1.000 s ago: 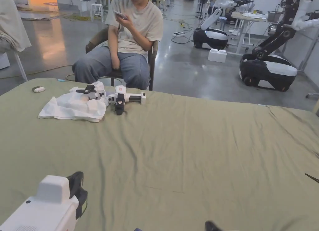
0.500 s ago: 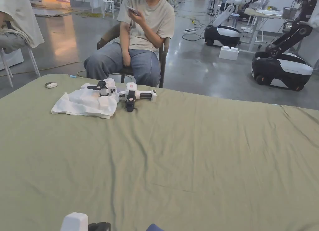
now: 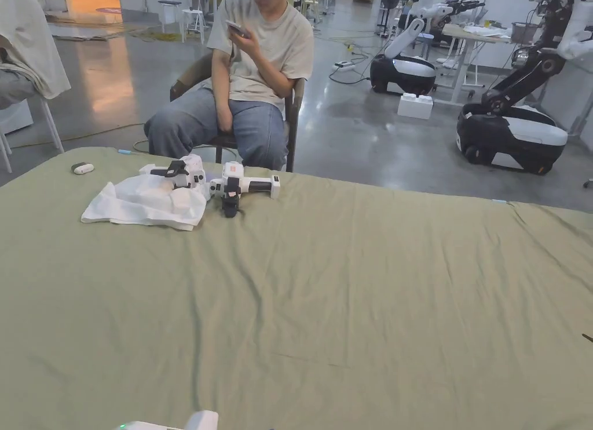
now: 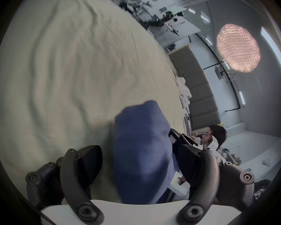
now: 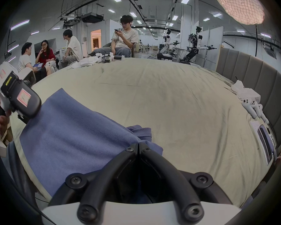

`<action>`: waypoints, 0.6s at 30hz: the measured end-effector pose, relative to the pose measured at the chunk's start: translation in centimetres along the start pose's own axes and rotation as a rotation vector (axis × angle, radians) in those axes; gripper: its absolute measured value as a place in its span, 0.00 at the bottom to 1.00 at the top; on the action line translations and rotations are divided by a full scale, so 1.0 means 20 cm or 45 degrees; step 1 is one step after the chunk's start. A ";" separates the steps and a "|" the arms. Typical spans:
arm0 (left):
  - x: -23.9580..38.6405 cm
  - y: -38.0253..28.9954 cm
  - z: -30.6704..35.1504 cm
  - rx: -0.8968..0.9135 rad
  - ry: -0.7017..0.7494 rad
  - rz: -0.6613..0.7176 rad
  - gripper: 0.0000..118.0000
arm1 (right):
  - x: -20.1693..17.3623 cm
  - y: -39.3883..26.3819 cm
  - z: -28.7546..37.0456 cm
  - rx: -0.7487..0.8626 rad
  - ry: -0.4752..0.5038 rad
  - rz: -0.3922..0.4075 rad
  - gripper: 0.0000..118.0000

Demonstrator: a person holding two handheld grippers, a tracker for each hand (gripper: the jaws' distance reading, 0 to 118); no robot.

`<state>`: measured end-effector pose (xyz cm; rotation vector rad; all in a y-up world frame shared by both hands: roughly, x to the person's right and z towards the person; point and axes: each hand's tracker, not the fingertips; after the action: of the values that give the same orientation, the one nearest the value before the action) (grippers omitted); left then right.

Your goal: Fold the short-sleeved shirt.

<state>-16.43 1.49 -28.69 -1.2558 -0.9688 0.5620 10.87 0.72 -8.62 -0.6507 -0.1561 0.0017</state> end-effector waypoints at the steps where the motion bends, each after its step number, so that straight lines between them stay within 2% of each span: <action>1: 0.01 0.00 -0.05 -0.043 -0.015 0.016 0.81 | 0.00 0.00 0.00 0.001 0.002 -0.004 0.00; 2: 0.01 0.01 -0.08 -0.059 -0.008 0.011 0.78 | 0.01 0.00 0.00 0.002 0.004 -0.005 0.00; 4: 0.02 0.02 -0.12 -0.044 0.014 -0.041 0.62 | 0.01 -0.01 0.00 0.005 0.008 -0.004 0.00; 7: 0.00 0.01 -0.14 -0.017 0.003 -0.024 0.49 | 0.01 -0.01 0.00 -0.001 0.008 -0.001 0.00; 9: -0.03 -0.01 -0.12 0.000 -0.049 0.007 0.29 | 0.02 -0.01 0.00 -0.001 0.017 -0.006 0.00; 10: -0.04 -0.03 -0.10 0.022 -0.076 0.021 0.23 | 0.02 -0.01 0.00 0.001 0.022 -0.001 0.00; 12: -0.06 -0.07 -0.08 0.075 -0.157 0.069 0.20 | 0.02 -0.01 0.00 0.010 0.027 0.017 0.00; 15: -0.07 -0.16 -0.06 0.141 -0.180 0.092 0.19 | 0.01 0.00 0.00 0.020 0.034 0.031 0.00; 18: -0.11 -0.25 -0.02 0.208 -0.256 0.196 0.19 | 0.01 0.02 0.01 0.035 0.049 0.050 0.00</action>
<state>-17.91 -1.67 -24.61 -1.1483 -0.9760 0.8841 11.03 1.07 -8.70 -0.6256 -0.1062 0.0288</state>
